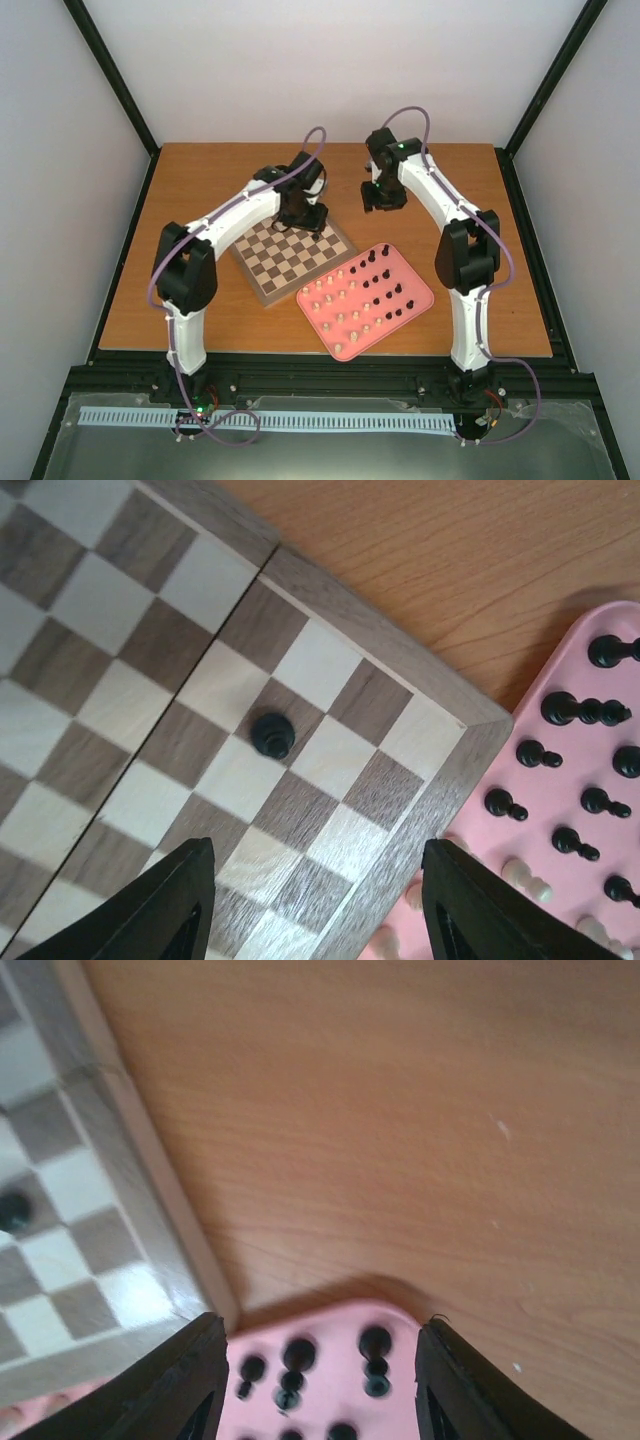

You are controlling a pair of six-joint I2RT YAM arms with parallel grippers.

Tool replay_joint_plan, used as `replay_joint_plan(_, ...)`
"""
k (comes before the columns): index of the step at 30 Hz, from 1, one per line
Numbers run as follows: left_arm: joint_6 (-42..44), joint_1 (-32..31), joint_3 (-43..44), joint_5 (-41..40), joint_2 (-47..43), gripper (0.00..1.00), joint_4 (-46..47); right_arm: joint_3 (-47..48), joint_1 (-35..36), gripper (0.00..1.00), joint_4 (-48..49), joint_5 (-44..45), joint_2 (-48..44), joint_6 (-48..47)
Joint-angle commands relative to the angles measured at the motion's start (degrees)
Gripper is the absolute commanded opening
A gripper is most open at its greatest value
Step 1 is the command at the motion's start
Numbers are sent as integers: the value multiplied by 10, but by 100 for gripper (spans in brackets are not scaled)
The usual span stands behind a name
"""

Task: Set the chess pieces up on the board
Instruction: Pick up the chess piece from the chessboard.

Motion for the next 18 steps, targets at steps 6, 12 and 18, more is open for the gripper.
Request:
replay_joint_plan(6, -26, -19, 54, -25, 83, 59, -16, -144, -33, 53, 33, 30, -107, -24)
replay_joint_plan(12, -21, -19, 68, -35, 106, 56, -22, -165, -39, 52, 32, 32, -121, -33)
replay_joint_plan(18, -22, -19, 83, -22, 124, 46, -19, -161, -41, 52, 33, 29, -114, -32)
